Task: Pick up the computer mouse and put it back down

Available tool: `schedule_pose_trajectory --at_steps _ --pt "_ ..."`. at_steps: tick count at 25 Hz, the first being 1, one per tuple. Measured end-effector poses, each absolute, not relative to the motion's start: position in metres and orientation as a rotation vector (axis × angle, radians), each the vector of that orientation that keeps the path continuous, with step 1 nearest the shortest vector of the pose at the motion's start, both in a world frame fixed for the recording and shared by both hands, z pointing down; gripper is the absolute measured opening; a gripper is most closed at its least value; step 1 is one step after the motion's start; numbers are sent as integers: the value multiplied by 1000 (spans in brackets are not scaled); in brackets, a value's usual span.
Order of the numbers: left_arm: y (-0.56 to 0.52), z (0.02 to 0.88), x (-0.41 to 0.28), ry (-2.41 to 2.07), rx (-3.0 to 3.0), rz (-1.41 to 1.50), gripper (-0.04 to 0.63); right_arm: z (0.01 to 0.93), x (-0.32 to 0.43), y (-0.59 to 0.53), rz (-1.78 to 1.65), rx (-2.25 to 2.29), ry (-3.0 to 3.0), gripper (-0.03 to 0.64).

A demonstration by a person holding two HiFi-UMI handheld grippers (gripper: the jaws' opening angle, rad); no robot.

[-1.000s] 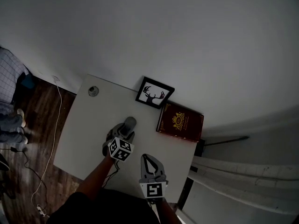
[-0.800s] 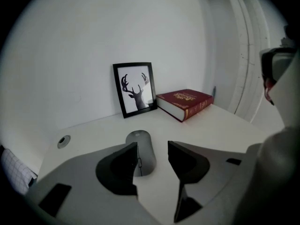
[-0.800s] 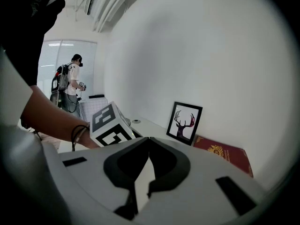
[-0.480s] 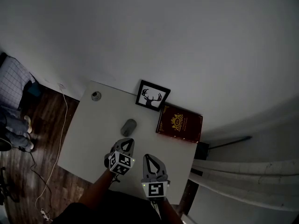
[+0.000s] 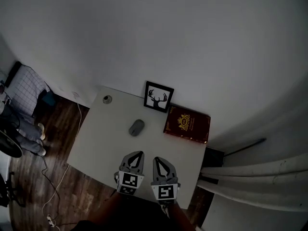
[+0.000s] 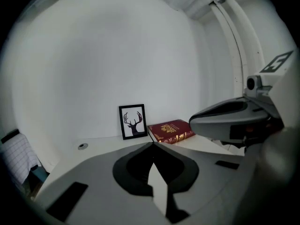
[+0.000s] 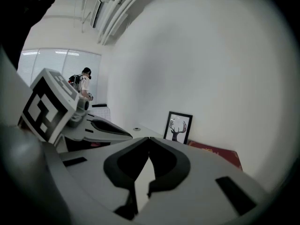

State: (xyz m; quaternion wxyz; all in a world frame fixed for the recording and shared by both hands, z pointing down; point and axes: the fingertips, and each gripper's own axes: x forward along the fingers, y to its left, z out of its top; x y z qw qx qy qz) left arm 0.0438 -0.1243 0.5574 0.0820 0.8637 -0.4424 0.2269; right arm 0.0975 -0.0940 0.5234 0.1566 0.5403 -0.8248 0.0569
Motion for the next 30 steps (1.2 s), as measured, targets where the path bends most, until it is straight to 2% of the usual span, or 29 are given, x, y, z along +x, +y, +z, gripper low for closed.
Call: schedule_pose_trajectory --at_steps 15,30 --pt "-34 530 2 -1344 2533 515 2 507 49 -39 19 1480 -2451 21" --pt "80 491 -87 -1328 2651 384 0 465 -12 84 -136 1635 -2374 20"
